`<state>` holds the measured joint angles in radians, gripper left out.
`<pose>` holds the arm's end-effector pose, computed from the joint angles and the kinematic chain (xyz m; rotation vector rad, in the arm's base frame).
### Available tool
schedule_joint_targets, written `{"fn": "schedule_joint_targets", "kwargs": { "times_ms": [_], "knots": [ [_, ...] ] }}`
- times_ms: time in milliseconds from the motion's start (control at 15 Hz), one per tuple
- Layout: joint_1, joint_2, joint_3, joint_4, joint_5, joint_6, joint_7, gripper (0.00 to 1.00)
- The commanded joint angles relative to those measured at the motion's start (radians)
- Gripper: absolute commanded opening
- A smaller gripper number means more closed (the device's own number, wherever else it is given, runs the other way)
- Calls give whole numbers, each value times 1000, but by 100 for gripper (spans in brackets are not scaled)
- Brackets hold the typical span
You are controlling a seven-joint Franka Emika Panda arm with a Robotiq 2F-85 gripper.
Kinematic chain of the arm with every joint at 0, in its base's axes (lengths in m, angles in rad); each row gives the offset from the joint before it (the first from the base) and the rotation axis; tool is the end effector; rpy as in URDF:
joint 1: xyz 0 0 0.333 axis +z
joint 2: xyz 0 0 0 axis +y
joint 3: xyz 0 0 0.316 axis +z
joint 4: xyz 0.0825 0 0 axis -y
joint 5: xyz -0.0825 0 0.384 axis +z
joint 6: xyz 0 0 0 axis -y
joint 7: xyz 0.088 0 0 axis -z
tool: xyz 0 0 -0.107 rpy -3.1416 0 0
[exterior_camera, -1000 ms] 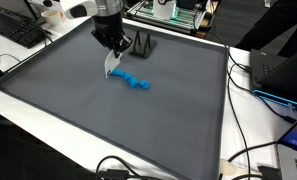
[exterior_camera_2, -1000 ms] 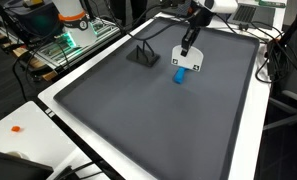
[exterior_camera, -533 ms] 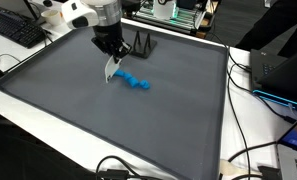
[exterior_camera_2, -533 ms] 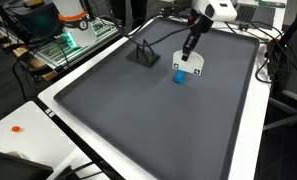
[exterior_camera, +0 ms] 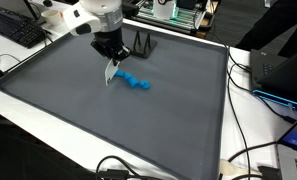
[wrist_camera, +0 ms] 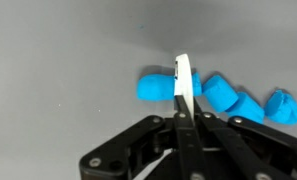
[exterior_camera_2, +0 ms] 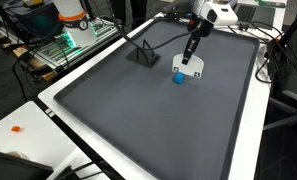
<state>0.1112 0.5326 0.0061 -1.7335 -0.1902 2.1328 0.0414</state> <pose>0.6493 0.0679 0.2635 2.9624 0.2786 -0.1796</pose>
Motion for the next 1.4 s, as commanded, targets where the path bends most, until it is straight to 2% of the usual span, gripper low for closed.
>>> {"fn": "schedule_joint_targets", "kwargs": {
  "times_ms": [0, 667, 1333],
  "knots": [
    [5, 28, -10, -2, -44, 10, -19, 1],
    [-4, 36, -8, -35, -31, -1, -19, 1],
    [-18, -23, -4, -96, -1, -58, -7, 1]
  ]
}}
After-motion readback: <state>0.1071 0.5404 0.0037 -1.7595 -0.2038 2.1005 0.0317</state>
